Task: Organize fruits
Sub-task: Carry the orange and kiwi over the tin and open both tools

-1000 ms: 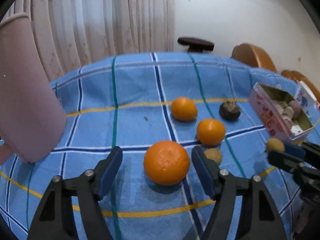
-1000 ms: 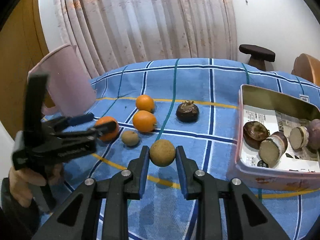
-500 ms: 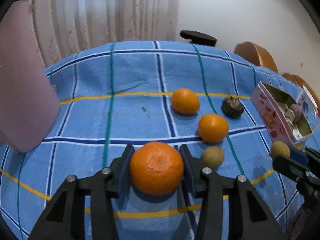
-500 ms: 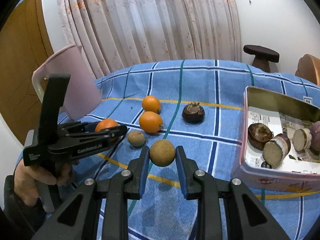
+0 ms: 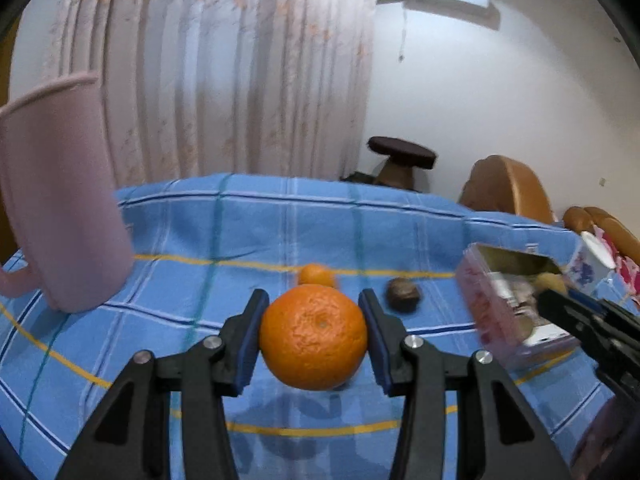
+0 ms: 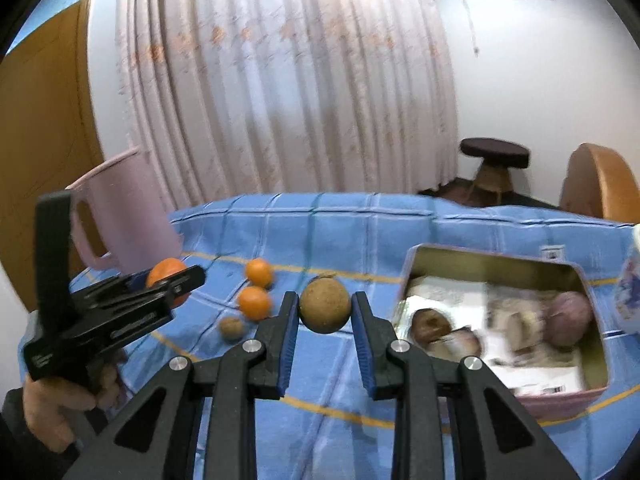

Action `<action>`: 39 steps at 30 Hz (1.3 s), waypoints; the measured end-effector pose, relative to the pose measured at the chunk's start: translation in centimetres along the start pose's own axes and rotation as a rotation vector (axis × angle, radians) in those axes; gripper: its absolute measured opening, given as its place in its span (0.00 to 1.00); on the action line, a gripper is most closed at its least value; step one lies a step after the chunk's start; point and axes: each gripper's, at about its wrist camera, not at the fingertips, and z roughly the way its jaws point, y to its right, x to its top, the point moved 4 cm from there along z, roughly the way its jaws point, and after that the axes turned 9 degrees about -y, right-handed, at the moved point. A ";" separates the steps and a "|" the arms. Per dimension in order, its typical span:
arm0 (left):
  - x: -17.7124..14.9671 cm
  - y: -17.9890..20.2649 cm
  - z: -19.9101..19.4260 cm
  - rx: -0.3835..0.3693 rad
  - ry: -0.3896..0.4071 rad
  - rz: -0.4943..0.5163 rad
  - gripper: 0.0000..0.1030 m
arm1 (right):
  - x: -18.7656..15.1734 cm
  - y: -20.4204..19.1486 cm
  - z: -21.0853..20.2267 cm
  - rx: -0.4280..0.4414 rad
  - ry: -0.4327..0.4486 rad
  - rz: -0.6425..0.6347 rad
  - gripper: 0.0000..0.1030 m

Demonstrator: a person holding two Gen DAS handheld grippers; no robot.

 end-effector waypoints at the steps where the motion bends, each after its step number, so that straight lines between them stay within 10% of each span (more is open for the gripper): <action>1: 0.2 0.9 -0.2 -0.011 0.004 0.013 0.47 | 0.1 0.7 -0.2 -0.014 0.007 0.005 0.28; 21: 1.3 17.3 3.0 -0.158 -0.034 0.150 0.47 | 0.3 16.8 -3.8 -0.263 0.042 0.171 0.28; 39: 1.3 21.1 7.5 -0.092 -0.114 0.206 0.47 | -2.1 15.1 0.3 -0.201 -0.183 0.156 0.28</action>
